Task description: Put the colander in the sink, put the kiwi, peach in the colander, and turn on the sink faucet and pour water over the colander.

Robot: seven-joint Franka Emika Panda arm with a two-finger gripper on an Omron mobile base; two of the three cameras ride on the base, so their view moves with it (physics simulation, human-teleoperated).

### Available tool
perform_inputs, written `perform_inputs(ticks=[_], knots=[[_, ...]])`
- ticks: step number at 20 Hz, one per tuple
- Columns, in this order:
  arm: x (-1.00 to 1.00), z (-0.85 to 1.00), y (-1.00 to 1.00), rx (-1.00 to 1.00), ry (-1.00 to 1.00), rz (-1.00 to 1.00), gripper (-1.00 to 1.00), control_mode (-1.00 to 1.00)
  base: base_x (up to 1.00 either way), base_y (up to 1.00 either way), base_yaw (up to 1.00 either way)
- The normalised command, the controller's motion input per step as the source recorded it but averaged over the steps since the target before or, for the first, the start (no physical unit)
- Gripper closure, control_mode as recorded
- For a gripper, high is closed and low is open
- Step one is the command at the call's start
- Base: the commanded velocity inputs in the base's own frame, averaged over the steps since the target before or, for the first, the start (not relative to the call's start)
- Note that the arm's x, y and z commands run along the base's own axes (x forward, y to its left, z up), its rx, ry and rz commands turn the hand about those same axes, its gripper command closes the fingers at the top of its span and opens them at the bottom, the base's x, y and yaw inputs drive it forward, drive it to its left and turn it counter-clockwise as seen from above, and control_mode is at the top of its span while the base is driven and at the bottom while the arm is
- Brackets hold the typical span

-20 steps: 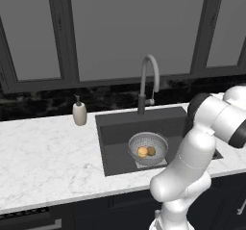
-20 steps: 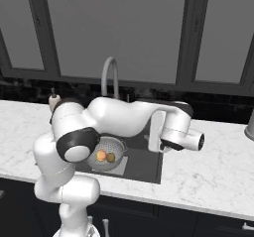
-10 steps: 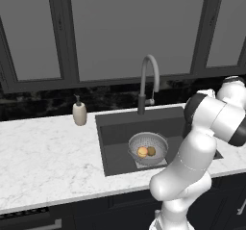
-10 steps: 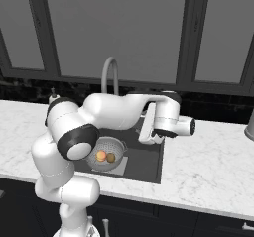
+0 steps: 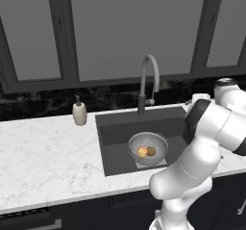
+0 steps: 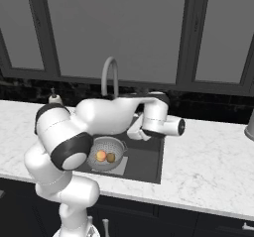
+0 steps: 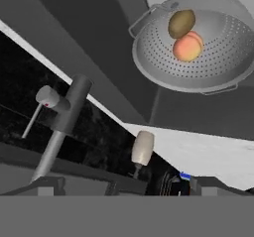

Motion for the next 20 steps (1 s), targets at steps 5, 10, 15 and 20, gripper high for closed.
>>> perform_inputs(ticks=[5,10,15,20], knots=[[0.25,0.09,0.12,0.11,0.23,-0.11,-1.0,-1.0,0.0,0.0,0.0],[0.2,0.1,0.14,0.13,0.03,-0.03,-1.0,-1.0,0.0,0.0,0.0],[0.22,0.0,0.07,0.14,-0.02,-0.02,-1.0,-1.0,0.0,0.0,0.0],[0.38,0.0,0.06,0.06,0.0,-0.03,-1.0,-1.0,0.0,0.0,0.0]])
